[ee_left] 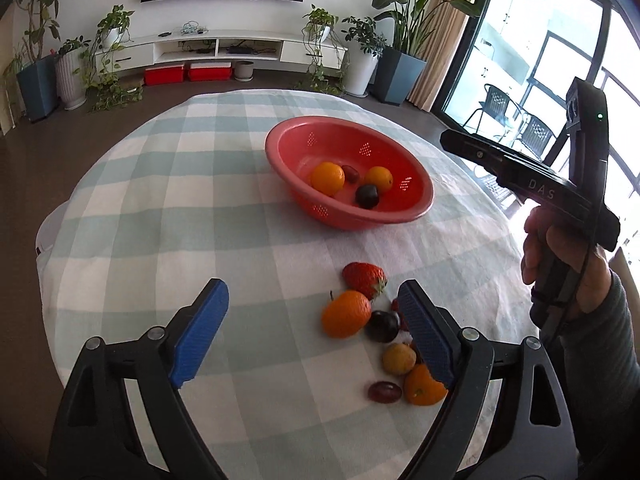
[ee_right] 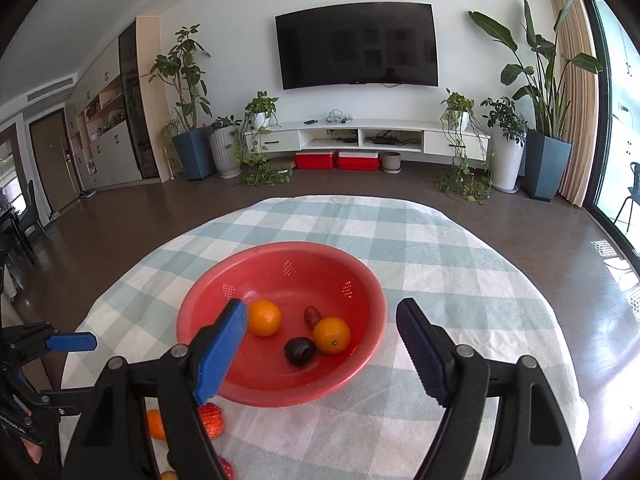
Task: Organize fruits
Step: 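Open both tools to release the oranges and withdraw toward the remaining fruit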
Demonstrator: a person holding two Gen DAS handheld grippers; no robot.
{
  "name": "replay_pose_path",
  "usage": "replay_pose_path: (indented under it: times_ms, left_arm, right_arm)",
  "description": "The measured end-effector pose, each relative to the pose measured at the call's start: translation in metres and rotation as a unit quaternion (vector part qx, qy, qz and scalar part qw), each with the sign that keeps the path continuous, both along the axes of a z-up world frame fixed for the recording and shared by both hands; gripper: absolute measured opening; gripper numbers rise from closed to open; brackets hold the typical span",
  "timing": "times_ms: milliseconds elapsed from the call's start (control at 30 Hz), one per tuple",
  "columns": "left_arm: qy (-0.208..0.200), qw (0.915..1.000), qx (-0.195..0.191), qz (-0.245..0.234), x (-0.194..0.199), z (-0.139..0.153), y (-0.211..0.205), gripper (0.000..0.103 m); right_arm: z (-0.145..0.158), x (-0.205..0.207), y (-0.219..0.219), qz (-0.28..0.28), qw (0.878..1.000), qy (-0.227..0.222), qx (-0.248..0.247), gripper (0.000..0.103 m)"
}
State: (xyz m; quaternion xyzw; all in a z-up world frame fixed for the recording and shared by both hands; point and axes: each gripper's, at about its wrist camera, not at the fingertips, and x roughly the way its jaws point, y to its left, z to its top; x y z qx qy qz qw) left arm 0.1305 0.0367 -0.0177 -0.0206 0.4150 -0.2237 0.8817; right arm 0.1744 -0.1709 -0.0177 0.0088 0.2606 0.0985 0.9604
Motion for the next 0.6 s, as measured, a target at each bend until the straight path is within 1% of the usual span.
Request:
replay_pose_path:
  times_ms: [100, 167, 233, 267, 367, 500, 600]
  left_arm:
    - [0.004, 1.0000, -0.008, -0.001, -0.027, -0.008, 0.005, 0.087]
    - [0.009, 0.9999, -0.014, -0.003, -0.043, -0.016, 0.008, 0.087]
    - [0.015, 0.9997, -0.018, -0.003, -0.054, -0.024, 0.009, 0.087]
    - [0.019, 0.9996, -0.019, -0.004, -0.058, -0.028, 0.009, 0.087]
    - [0.027, 0.9993, -0.024, -0.008, -0.068, -0.037, 0.005, 0.087]
    - [0.018, 0.9994, -0.013, -0.027, -0.081, -0.041, -0.005, 0.087]
    - [0.020, 0.9990, -0.019, -0.034, -0.083, -0.043, -0.008, 0.087]
  right_arm:
    - [-0.003, -0.035, 0.006, 0.001, 1.000, -0.008, 0.006, 0.080]
    - [-0.009, -0.061, 0.009, 0.008, 1.000, -0.006, 0.026, 0.080]
    - [-0.019, -0.085, 0.015, 0.026, 0.999, 0.003, 0.044, 0.080]
    - [-0.025, -0.095, 0.020, 0.034, 0.999, 0.009, 0.042, 0.080]
    - [-0.043, -0.116, 0.038, 0.052, 0.998, 0.036, 0.015, 0.079]
    - [-0.058, -0.137, 0.058, 0.080, 0.995, 0.063, 0.003, 0.077]
    - [-0.065, -0.146, 0.073, 0.092, 0.993, 0.068, -0.036, 0.073]
